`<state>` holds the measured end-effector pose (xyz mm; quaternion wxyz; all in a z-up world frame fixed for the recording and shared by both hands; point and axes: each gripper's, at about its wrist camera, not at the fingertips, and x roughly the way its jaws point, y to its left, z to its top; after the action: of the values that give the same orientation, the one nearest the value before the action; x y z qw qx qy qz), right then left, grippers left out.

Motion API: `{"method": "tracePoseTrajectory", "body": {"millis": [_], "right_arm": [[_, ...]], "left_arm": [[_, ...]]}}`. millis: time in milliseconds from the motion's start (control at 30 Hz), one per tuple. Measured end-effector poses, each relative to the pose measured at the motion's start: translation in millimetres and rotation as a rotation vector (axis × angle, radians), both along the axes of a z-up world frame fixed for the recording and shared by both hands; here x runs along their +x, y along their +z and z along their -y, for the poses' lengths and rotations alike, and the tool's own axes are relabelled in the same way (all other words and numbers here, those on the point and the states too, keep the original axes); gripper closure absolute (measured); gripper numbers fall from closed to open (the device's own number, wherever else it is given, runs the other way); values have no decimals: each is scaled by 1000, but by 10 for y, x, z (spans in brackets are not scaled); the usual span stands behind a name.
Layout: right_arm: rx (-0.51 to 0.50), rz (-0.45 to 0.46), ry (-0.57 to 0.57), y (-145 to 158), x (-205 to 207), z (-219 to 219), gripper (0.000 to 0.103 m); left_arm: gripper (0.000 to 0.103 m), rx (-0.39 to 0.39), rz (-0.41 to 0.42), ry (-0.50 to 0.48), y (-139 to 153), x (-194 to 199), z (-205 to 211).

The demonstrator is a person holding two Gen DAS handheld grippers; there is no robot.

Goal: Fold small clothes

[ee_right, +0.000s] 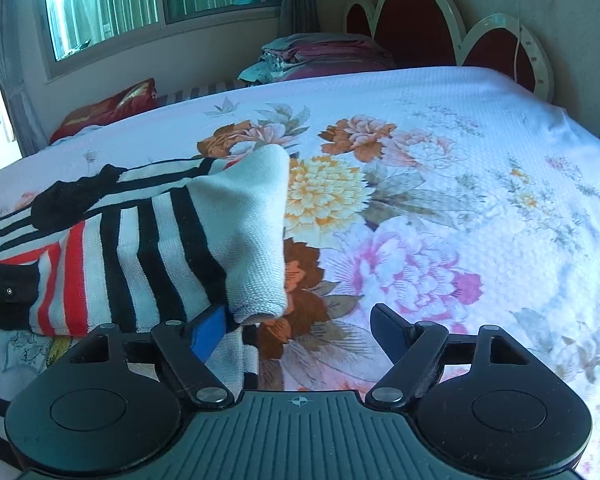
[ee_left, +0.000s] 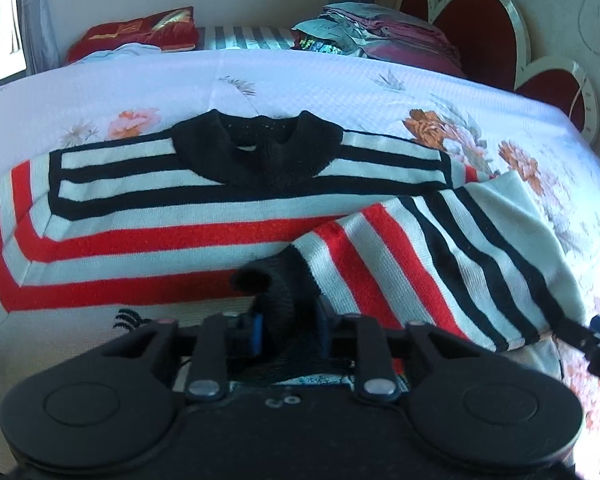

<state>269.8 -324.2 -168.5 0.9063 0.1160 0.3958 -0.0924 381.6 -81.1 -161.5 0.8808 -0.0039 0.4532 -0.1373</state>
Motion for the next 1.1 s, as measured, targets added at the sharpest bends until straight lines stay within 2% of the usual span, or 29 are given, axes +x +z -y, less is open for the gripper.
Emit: {"method": "tracePoseTrajectory", "body": {"millis": [33,133,300,533,600,700,867,900,933,1000,1033,1100], "right_arm": [[4,0,2,-13,10,-7,25],[11,-6,6,-37,17,-7,25],[31,-6,2,-39,-8,32,24],[38,-8,8,-76,0,22,24],[39,-11,7,-86,0,24,24],[36,-13,19,-75,-4,8,25],[1,-22,59,-112,68,-122,25],[7,-16,65,-118,85,-144,27],[6,-12,71,-118,108,-173,43],[-6,-19,106,-125,173,-251,69],[-8,-18,122,-127,198,-290,76],[-17,-13,146,-114,236,-354,79]], "left_arm": [[93,-13,7,5,3,0,-17],[97,-62,18,15,18,1,-85],[98,-161,54,9,150,-52,-220],[98,-196,28,8,139,-74,-311],[98,-216,38,26,154,-77,-344],[98,-278,75,80,331,-20,-527],[98,-236,149,147,555,161,-851],[98,-232,149,166,557,187,-918],[98,-222,147,182,540,206,-981],[98,-195,139,207,482,224,-1085],[98,-183,128,219,431,233,-1124],[98,-170,102,235,327,242,-1174]]}}
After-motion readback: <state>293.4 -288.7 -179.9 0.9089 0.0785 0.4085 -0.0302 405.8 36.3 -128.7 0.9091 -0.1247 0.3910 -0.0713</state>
